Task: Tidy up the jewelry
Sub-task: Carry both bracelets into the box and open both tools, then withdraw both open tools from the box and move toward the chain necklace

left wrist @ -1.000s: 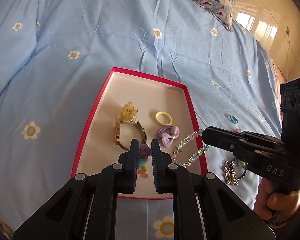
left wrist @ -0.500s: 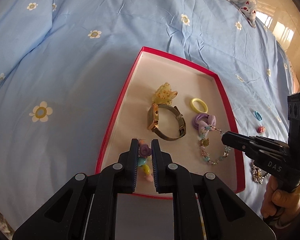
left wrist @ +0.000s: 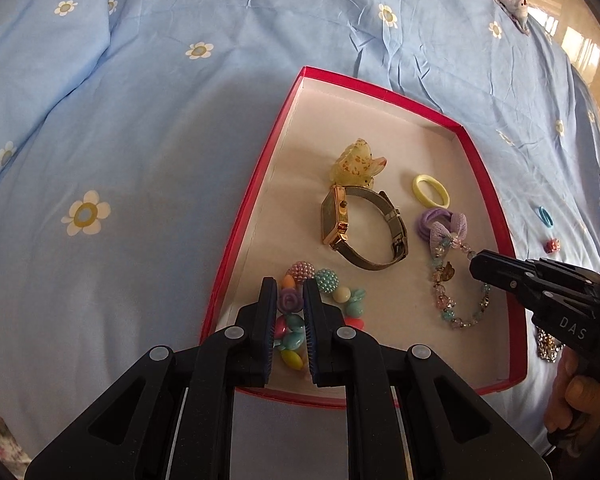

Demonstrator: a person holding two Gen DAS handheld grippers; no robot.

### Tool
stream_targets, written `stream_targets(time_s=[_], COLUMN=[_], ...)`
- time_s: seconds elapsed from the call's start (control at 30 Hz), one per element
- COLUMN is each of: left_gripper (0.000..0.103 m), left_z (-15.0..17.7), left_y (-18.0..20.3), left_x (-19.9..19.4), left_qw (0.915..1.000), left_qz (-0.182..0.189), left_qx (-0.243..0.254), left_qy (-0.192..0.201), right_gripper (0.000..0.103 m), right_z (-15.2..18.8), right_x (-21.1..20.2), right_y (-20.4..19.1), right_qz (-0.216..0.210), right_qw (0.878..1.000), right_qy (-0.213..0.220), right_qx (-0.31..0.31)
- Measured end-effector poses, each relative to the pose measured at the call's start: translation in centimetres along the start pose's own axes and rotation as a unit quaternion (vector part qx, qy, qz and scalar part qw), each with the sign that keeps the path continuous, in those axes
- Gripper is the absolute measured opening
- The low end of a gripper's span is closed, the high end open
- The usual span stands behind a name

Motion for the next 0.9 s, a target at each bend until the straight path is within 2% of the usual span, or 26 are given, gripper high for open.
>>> stream_targets(time_s=[0.07, 0.13, 0.17, 0.23, 0.27, 0.57, 0.9], left_gripper=[0.014, 0.022, 0.024, 0.034, 0.035, 0.042, 0.042], left_z=[0.0, -0.1, -0.1, -0.1, -0.1, 0.4, 1.4], left_y=[0.0, 0.1, 0.1, 0.2, 0.2, 2.3, 6.9], left_x=[0.0, -0.1, -0.2, -0.6, -0.9, -3.1, -4.5], left_qw=[1.0, 1.0, 1.0, 1.0, 0.9999, 0.9996, 0.9977], left_qz=[-0.002, -0.005, -0.006, -0.007, -0.006, 0.009, 0.05], left_qx=[0.0, -0.001, -0.002, -0.004, -0.004, 0.003, 0.033], left_qy=[-0.002, -0.002, 0.0, 0.003, 0.006, 0.027, 0.031], right_gripper=[0.01, 0.012, 0.016, 0.023, 0.025, 0.033, 0.033], right_z=[0.0, -0.1, -0.1, 0.0, 0.0, 1.2, 4.8], right_x=[0.1, 0.0, -0.2, -0.5, -0.8, -4.8, -8.7], right_y=[0.1, 0.2, 0.2, 0.3, 0.3, 1.5, 6.5], right_qz=[-0.003, -0.01, -0.013, -0.018, -0.02, -0.026, -0.006], right_qw=[1.0, 1.0, 1.0, 1.0, 1.0, 0.998, 0.995], right_qy=[-0.001, -0.001, -0.001, 0.002, 0.005, 0.043, 0.069], right_qx=[0.001, 0.004, 0.006, 0.009, 0.01, 0.023, 0.073])
Point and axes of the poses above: each gripper's, at about its wrist camera, not at the fingertips, and x roughly the way its jaws point, y to its right, z to its underside, the point moved 5 cm from there along x, roughly the way its jaws point, and after that the axes turned 13 degrees about -y, right-handed, at the moved point
